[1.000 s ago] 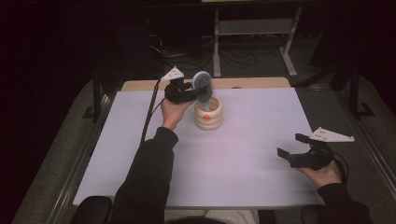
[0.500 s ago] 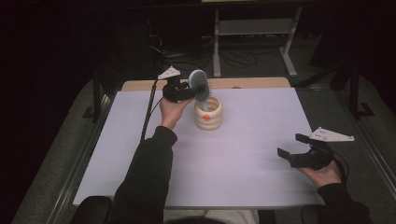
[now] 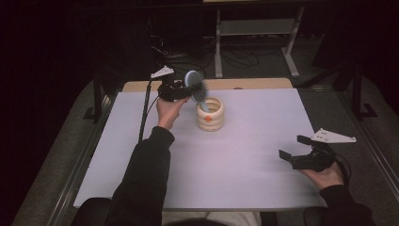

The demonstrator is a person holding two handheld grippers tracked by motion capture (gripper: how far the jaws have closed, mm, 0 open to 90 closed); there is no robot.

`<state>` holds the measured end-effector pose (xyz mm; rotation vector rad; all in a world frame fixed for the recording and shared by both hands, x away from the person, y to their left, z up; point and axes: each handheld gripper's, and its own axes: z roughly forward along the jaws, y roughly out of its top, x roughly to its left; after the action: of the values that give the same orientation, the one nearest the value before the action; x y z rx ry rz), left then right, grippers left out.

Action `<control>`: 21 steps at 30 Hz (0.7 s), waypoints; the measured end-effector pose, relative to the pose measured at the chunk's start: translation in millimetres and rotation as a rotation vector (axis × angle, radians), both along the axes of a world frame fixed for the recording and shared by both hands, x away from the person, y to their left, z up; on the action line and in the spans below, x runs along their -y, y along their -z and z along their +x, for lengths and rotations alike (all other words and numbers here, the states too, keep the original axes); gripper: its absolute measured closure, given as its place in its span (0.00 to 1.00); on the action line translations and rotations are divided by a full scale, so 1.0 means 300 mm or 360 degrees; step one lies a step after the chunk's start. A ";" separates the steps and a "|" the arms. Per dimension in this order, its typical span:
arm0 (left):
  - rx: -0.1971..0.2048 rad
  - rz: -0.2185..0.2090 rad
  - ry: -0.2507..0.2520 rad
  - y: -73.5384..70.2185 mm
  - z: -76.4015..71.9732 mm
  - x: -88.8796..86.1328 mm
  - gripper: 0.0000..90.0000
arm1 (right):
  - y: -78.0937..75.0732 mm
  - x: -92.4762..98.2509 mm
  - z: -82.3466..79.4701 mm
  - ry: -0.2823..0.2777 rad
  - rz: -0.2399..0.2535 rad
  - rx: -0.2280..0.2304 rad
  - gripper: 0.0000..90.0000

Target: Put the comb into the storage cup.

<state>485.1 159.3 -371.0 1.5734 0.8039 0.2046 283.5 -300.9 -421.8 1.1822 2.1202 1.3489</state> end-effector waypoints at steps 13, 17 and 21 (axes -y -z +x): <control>-0.0037 -0.0038 -0.0070 0.000 -0.014 -0.073 0.14 | 0.001 -0.002 -0.001 -0.0003 0.0000 -0.0006 0.00; -0.0029 0.0006 -0.0064 -0.008 -0.021 -0.084 0.05 | 0.002 -0.003 -0.001 -0.0005 -0.0003 -0.0008 0.00; -0.0017 0.0006 -0.0041 -0.013 -0.032 -0.108 0.00 | 0.003 -0.006 0.000 -0.0012 -0.0007 -0.0009 0.00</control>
<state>475.4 191.6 -367.0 1.5694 0.8332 0.2167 283.4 -299.1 -422.7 1.1785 2.1327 1.3447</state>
